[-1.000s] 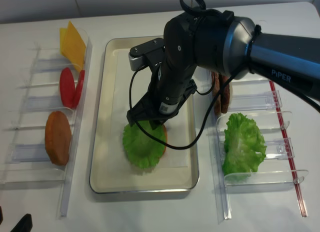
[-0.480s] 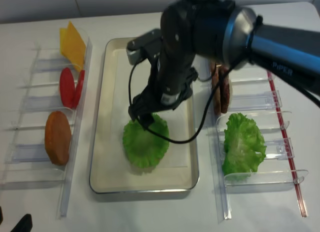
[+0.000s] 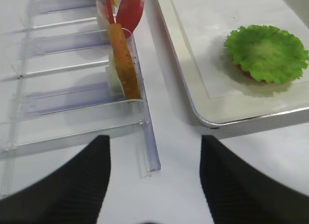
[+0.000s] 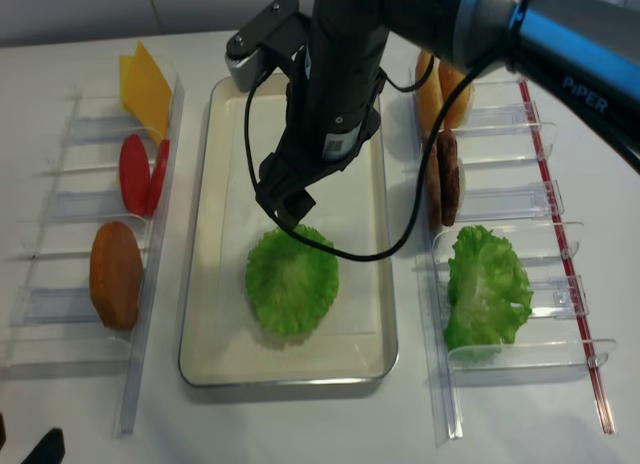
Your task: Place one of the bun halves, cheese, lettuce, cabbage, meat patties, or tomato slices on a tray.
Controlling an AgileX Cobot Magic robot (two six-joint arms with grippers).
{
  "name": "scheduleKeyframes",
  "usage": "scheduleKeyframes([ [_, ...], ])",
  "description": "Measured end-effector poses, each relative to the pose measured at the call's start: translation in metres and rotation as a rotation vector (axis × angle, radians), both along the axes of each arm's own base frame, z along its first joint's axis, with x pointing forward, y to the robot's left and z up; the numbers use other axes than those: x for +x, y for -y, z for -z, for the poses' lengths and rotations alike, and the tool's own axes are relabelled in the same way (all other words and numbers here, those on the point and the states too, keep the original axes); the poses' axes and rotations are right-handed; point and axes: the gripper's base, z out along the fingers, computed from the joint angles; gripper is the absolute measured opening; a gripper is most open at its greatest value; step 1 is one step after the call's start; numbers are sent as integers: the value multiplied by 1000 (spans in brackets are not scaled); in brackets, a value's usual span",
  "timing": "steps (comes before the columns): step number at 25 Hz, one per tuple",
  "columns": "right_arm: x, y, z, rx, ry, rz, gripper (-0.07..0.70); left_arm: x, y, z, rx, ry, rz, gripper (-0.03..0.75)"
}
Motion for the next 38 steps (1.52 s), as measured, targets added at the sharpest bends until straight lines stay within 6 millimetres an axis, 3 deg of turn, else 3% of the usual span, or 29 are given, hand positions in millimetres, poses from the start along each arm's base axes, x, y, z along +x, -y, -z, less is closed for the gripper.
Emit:
scheduleKeyframes([
  [6,0,24,-33,43,71,24,623,0,0,0,0,0,0,419],
  [11,5,69,-58,91,103,124,623,0,0,0,0,0,0,419],
  [16,-9,119,-68,109,103,219,623,0,0,0,0,0,0,419],
  [22,-46,178,-79,146,183,366,623,0,0,0,0,0,0,419],
  [26,-78,206,-85,172,250,439,623,0,0,0,0,0,0,419],
  [33,-140,251,-76,167,369,615,623,0,0,0,0,0,0,419],
  [38,-183,263,-48,156,444,694,623,0,0,0,0,0,0,419],
])
